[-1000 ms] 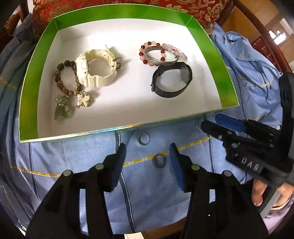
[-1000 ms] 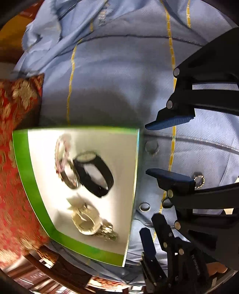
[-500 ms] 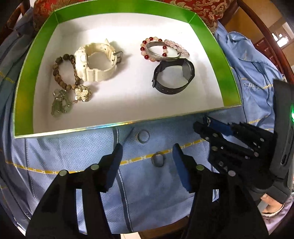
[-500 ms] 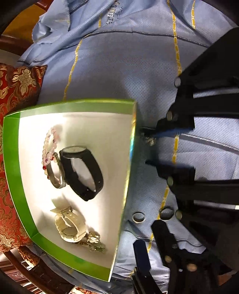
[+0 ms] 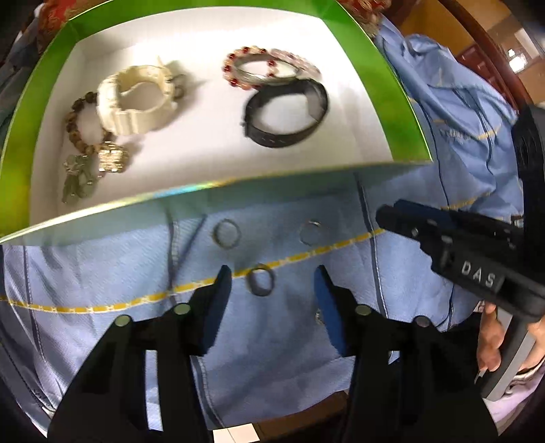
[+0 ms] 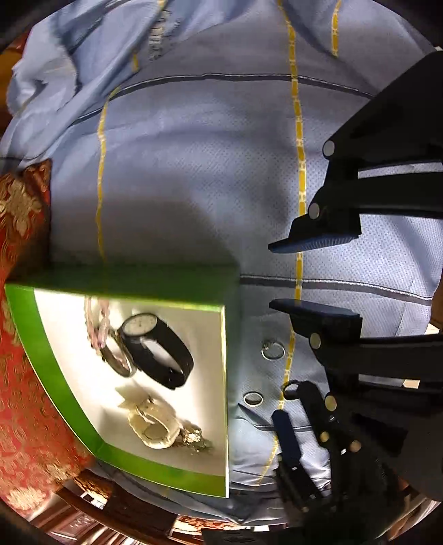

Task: Organize jewelry
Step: 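Move both tools back out of the box toward the rings on the shirt, then grasp the rhinestone ring with the right tool while the left grasps a silver ring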

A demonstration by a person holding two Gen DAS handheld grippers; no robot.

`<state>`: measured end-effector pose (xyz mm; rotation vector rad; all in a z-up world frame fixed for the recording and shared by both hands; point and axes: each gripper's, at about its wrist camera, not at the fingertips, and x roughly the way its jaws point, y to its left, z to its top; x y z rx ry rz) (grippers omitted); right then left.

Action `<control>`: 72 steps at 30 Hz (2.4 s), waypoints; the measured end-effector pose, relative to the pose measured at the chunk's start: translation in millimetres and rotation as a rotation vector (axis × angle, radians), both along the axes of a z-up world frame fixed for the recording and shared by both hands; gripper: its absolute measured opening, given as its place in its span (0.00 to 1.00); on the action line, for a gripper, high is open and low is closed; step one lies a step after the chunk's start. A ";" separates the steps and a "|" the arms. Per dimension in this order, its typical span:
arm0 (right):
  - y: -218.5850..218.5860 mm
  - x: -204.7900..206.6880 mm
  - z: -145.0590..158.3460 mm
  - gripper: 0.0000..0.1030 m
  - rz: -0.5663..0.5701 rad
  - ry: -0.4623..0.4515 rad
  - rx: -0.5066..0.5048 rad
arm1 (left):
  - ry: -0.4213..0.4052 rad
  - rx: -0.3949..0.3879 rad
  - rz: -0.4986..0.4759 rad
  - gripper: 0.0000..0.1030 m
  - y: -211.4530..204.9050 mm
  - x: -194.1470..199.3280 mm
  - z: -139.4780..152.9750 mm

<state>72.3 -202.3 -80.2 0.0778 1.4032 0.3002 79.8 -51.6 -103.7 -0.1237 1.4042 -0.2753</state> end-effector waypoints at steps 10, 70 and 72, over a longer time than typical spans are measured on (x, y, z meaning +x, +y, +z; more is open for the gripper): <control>22.5 -2.4 -3.4 0.28 0.044 -0.018 -0.018 | 0.006 0.080 -0.007 0.16 0.6 -2.1 -11.0; 84.5 -60.5 -11.3 0.30 0.452 -0.094 -0.173 | 0.019 0.156 0.029 0.32 39.2 -12.8 -6.0; 91.3 -71.7 -7.3 0.22 0.458 -0.104 -0.169 | 0.012 0.173 0.026 0.32 36.1 -13.5 -6.1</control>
